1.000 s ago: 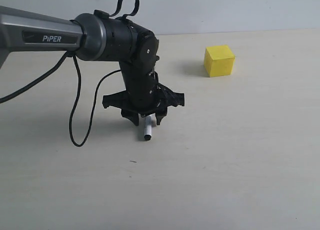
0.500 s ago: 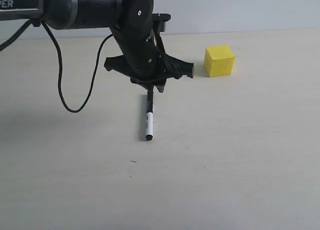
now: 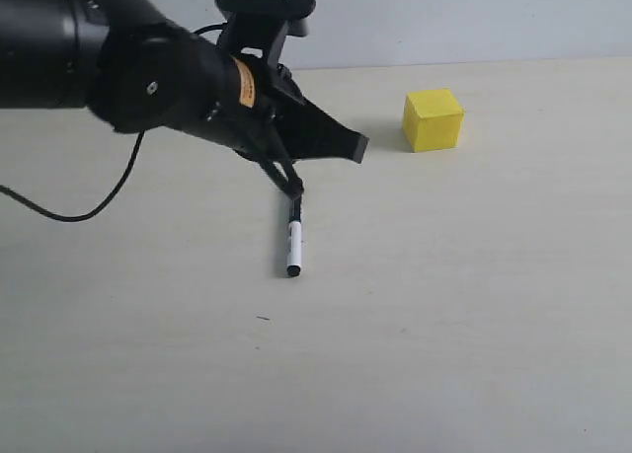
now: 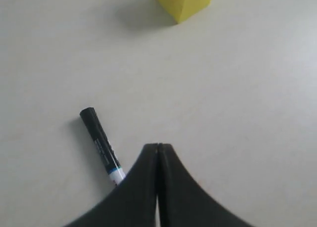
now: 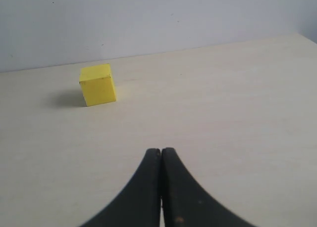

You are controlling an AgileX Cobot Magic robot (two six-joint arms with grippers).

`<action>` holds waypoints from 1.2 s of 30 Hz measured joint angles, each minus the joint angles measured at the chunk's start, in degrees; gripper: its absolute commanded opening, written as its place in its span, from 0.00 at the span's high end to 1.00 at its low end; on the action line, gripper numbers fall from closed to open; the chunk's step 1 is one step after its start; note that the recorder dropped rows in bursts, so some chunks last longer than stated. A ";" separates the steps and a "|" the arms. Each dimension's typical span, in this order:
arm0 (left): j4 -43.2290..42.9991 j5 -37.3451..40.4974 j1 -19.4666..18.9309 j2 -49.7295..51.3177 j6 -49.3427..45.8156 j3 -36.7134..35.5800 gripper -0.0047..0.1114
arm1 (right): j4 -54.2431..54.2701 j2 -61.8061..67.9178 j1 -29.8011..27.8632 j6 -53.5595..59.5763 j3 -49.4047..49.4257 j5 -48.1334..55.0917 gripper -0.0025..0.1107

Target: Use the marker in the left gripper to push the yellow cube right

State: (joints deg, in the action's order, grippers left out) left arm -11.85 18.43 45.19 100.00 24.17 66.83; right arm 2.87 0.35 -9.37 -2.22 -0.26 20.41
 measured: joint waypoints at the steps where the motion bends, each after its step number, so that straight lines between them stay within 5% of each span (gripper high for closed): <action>1: -0.58 -4.13 -0.15 -1.39 -0.11 -2.76 0.96 | 0.00 0.00 0.00 0.00 0.00 0.00 0.98; 7: -1.28 -28.13 -2.86 -11.27 -0.11 -15.91 0.96 | 0.00 0.00 0.00 0.00 0.00 0.00 0.98; 20: -3.82 -60.50 -11.28 -28.23 -0.67 -39.26 0.96 | 0.00 0.00 0.00 0.00 0.00 0.00 0.98; 27: -3.92 -65.87 -13.81 -40.65 -2.79 -46.84 0.96 | 0.00 0.00 0.00 0.00 0.00 0.00 0.98; 36: -3.92 -65.80 -14.25 -53.35 -18.04 -52.56 0.96 | 0.00 0.00 0.00 0.00 0.00 0.00 0.98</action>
State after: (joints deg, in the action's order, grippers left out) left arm -15.77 -47.37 30.94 46.64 6.13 14.27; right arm 2.87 0.35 -9.37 -2.22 -0.26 20.41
